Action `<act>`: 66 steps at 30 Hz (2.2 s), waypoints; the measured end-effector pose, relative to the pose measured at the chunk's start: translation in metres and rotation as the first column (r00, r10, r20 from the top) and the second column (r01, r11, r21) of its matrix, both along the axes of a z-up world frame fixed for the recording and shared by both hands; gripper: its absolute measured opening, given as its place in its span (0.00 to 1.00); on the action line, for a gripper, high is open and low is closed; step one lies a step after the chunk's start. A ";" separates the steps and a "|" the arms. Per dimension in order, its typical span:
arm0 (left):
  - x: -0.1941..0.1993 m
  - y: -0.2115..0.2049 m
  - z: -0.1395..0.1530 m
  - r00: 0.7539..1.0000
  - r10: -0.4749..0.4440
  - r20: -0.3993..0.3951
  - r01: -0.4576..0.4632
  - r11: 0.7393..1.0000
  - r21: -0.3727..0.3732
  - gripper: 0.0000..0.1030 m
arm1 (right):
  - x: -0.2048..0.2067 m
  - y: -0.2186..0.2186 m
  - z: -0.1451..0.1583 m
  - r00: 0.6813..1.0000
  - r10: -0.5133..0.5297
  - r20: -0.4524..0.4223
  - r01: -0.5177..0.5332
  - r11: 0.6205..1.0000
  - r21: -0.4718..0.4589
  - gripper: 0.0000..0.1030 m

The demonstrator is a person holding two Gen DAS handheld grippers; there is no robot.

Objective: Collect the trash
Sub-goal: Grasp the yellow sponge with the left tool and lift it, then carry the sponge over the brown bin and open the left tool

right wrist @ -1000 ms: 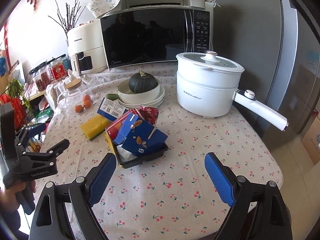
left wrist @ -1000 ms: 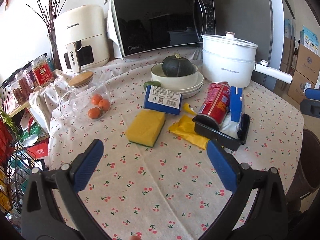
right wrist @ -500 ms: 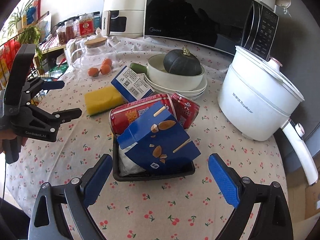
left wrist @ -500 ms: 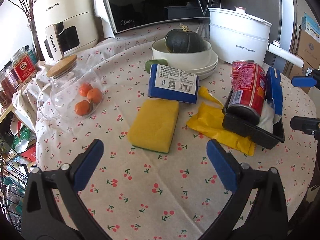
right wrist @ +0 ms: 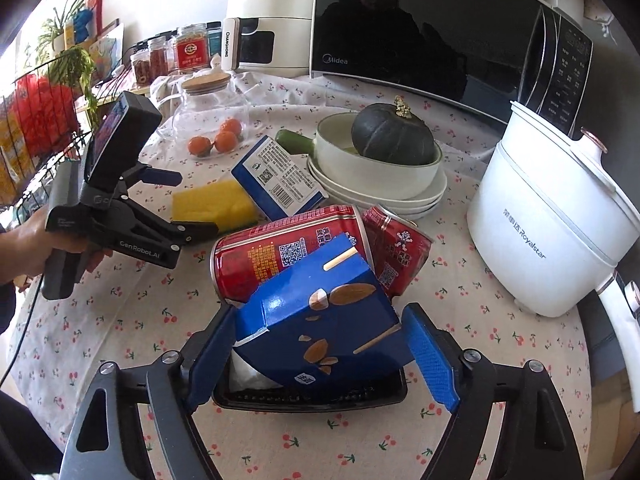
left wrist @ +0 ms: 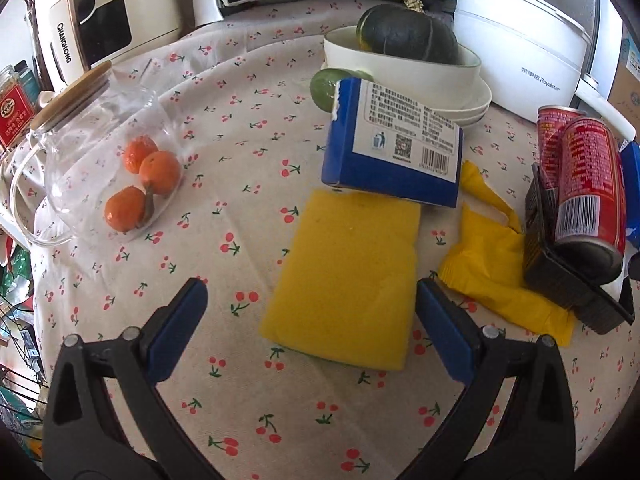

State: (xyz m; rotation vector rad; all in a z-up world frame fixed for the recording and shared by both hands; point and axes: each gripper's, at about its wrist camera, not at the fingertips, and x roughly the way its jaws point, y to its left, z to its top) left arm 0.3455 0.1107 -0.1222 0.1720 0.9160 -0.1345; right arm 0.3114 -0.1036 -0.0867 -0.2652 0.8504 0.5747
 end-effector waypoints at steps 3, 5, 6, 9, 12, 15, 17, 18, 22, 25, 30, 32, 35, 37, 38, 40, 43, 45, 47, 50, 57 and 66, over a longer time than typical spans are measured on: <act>0.001 0.002 -0.002 1.000 -0.021 -0.016 0.020 0.998 -0.062 0.83 | 0.000 -0.005 0.003 1.000 0.000 -0.009 0.001 1.000 0.018 0.78; -0.001 0.001 -0.003 0.998 -0.045 -0.031 0.042 0.993 -0.112 0.67 | -0.002 -0.009 0.004 1.000 -0.004 -0.011 0.004 1.000 0.029 0.78; -0.002 0.000 -0.004 0.999 -0.046 -0.030 0.042 0.993 -0.114 0.64 | -0.002 -0.011 0.005 1.000 -0.007 -0.014 0.008 0.999 0.033 0.77; -0.009 -0.005 -0.001 0.999 -0.039 -0.013 0.037 0.994 -0.098 0.61 | -0.006 -0.016 0.010 1.000 -0.023 -0.009 0.024 0.999 0.037 0.77; -0.017 -0.004 0.006 1.000 -0.021 0.008 0.021 0.994 -0.107 0.60 | -0.012 -0.023 0.021 0.999 -0.045 0.004 0.044 0.998 0.055 0.76; -0.028 -0.003 0.015 1.000 -0.002 0.016 0.004 0.993 -0.117 0.60 | -0.019 -0.030 0.035 0.998 -0.067 0.016 0.066 0.995 0.076 0.76; -0.035 -0.002 0.022 1.000 0.008 0.018 -0.005 0.993 -0.115 0.60 | -0.026 -0.035 0.044 0.996 -0.084 0.025 0.081 0.993 0.089 0.76; -0.038 -0.001 0.026 1.000 0.010 0.023 -0.007 0.993 -0.117 0.60 | -0.029 -0.037 0.050 0.995 -0.093 0.029 0.090 0.991 0.095 0.76; -0.060 -0.003 0.048 0.999 0.005 0.047 0.001 0.992 -0.126 0.60 | -0.047 -0.047 0.069 0.991 -0.120 0.053 0.114 0.987 0.110 0.76; -0.075 -0.010 0.064 0.997 -0.011 0.071 0.020 0.992 -0.125 0.60 | -0.063 -0.053 0.082 0.988 -0.140 0.066 0.131 0.985 0.114 0.76; -0.106 -0.029 0.087 0.993 -0.048 0.103 0.062 0.989 -0.138 0.60 | -0.094 -0.073 0.097 0.979 -0.186 0.081 0.175 0.977 0.121 0.76; -0.117 -0.040 0.091 0.992 -0.068 0.108 0.083 0.987 -0.137 0.60 | -0.106 -0.084 0.100 0.974 -0.209 0.083 0.198 0.973 0.119 0.76; -0.133 -0.058 0.097 0.988 -0.104 0.112 0.118 0.985 -0.126 0.60 | -0.123 -0.103 0.105 0.965 -0.249 0.081 0.239 0.963 0.125 0.76; -0.142 -0.070 0.100 0.985 -0.123 0.118 0.137 0.983 -0.118 0.60 | -0.135 -0.118 0.108 0.957 -0.280 0.079 0.269 0.955 0.126 0.76; -0.147 -0.076 0.101 0.984 -0.133 0.120 0.148 0.982 -0.120 0.60 | -0.141 -0.125 0.109 0.952 -0.295 0.078 0.284 0.950 0.127 0.76; -0.155 -0.088 0.102 0.981 -0.152 0.121 0.167 0.977 -0.131 0.60 | -0.154 -0.139 0.110 0.944 -0.321 0.074 0.310 0.942 0.131 0.76; -0.168 -0.110 0.105 0.974 -0.189 0.125 0.207 0.968 -0.142 0.60 | -0.170 -0.161 0.110 0.928 -0.367 0.064 0.356 0.925 0.132 0.76; -0.177 -0.127 0.106 0.966 -0.224 0.130 0.241 0.961 -0.136 0.60 | -0.180 -0.176 0.108 0.911 -0.408 0.050 0.400 0.908 0.124 0.76; -0.183 -0.143 0.105 0.957 -0.259 0.130 0.276 0.952 -0.132 0.60 | -0.189 -0.194 0.104 0.890 -0.455 0.029 0.449 0.886 0.119 0.76; -0.194 -0.168 0.103 0.941 -0.310 0.135 0.326 0.938 -0.119 0.60 | -0.202 -0.222 0.097 0.855 -0.519 -0.011 0.517 0.849 0.112 0.76; -0.209 -0.225 0.081 0.898 -0.432 0.084 0.438 0.897 -0.056 0.60 | -0.229 -0.287 0.069 0.764 -0.637 -0.107 0.644 0.762 0.062 0.77; -0.222 -0.287 0.069 0.850 -0.523 0.063 0.527 0.843 -0.105 0.60 | -0.250 -0.342 0.026 0.683 -0.699 -0.212 0.717 0.697 0.016 0.77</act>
